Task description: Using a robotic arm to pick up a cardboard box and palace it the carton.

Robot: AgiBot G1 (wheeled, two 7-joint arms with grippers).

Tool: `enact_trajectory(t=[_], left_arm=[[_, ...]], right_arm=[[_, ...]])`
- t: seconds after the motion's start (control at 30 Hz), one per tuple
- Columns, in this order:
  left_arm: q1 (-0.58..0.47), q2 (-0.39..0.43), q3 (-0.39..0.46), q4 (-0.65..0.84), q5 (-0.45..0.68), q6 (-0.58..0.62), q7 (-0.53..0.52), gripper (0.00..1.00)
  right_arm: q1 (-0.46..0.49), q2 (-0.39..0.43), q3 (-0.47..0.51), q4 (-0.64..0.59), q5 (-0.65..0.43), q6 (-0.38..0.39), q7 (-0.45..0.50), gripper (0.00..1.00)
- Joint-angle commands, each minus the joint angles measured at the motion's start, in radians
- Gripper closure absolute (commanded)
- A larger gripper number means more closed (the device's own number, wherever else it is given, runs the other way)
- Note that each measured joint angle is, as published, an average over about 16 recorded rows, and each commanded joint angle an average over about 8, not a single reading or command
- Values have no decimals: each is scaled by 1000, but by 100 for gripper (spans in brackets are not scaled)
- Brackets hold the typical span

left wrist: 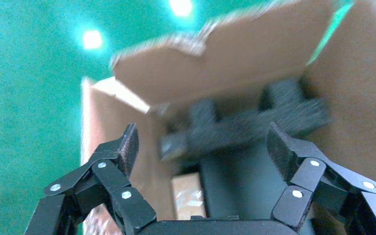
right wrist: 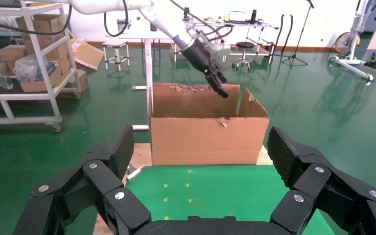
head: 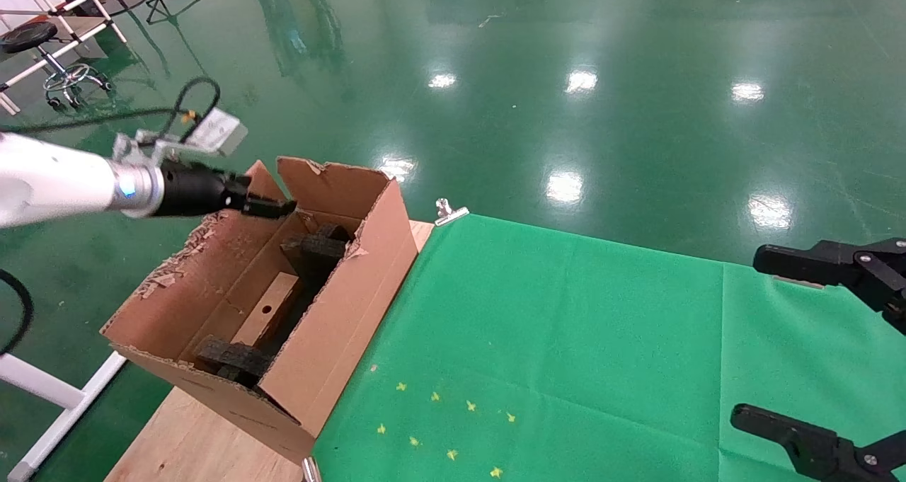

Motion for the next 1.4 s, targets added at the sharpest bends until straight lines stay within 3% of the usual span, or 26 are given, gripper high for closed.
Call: enact_trajectory(t=[0.03,0.57,1.4], left_arm=[[-14,-14,-12,-32,-20,45,7,0],[0,-27,-19,-101,-51,95,6,0],[296,-95,-170,-531,-469,281,67,0]], right_arm=[[0,0,0,0,0,0,0,0],[0,0,0,0,0,0,0,0],[0,0,0,0,0,0,0,0]])
